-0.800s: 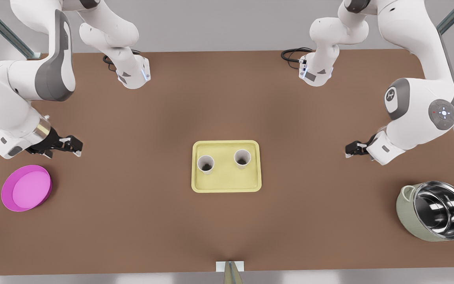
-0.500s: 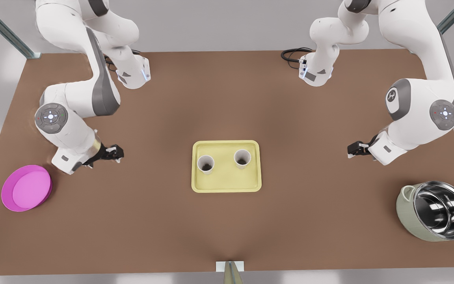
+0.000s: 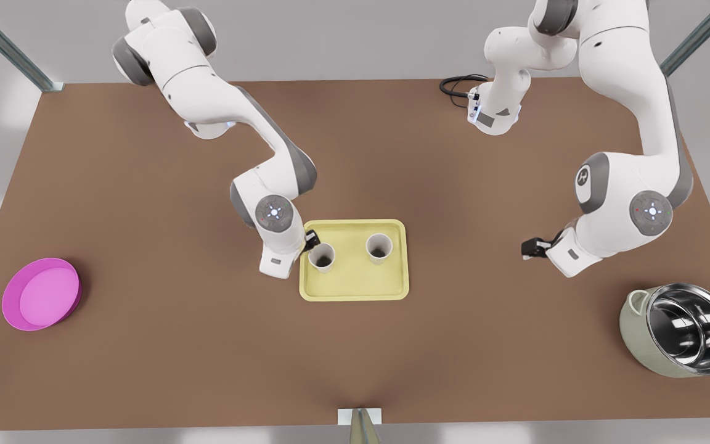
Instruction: Use the left arm to pick up the white IKEA cup from the tray and place it on the middle-left position; use the right arm to pick up the white IKEA cup from the tray and place it on the middle-right position
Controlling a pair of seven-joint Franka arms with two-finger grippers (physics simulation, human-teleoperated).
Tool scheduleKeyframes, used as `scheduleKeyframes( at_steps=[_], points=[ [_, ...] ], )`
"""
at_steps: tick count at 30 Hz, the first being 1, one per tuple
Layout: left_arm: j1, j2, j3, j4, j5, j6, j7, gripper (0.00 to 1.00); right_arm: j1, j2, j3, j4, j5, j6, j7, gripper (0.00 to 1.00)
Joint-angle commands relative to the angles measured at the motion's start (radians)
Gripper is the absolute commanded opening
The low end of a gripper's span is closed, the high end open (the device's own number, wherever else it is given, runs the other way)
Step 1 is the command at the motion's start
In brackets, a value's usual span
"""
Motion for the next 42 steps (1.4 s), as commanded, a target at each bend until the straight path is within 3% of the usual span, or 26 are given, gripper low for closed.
scheduleKeyframes(
  at_steps=[1, 10, 18, 21, 22, 33, 36, 42],
  points=[
    [-0.003, 0.000, 0.000, -0.001, 0.014, 0.032, -0.007, 1.00, 0.033, 0.029, 0.001, 0.001, 0.010, 0.121, 0.203, 1.00],
    [-0.012, 0.000, 0.000, -0.008, 0.014, 0.027, -0.034, 1.00, 0.010, 0.128, -0.008, -0.008, 0.007, 0.121, 0.193, 1.00],
    [-0.012, 0.014, 0.000, -0.009, 0.014, 0.032, -0.034, 1.00, 0.009, 0.125, -0.008, -0.100, 0.007, 0.119, 0.193, 1.00],
    [-0.012, 0.015, 0.000, -0.009, 0.014, 0.032, -0.034, 1.00, 0.007, 0.123, -0.008, -0.096, 0.010, 0.119, 0.200, 0.44],
    [-0.012, 0.015, 0.000, -0.009, 0.014, 0.032, -0.034, 1.00, 0.005, 0.123, -0.008, -0.094, 0.013, 0.119, 0.203, 0.32],
    [-0.031, 0.015, 0.000, -0.009, 0.019, 0.033, -0.083, 1.00, -0.011, 0.125, -0.010, -0.074, 0.159, 0.122, 0.212, 0.30],
    [-0.031, 0.015, 0.001, -0.009, 0.019, 0.033, -0.083, 1.00, -0.014, 0.123, -0.013, -0.064, 0.160, 0.122, 0.213, 0.22],
    [-0.032, 0.017, 0.000, -0.009, 0.019, 0.033, -0.085, 1.00, -0.080, 0.056, -0.011, -0.059, 0.237, 0.113, 0.227, 0.19]
  ],
)
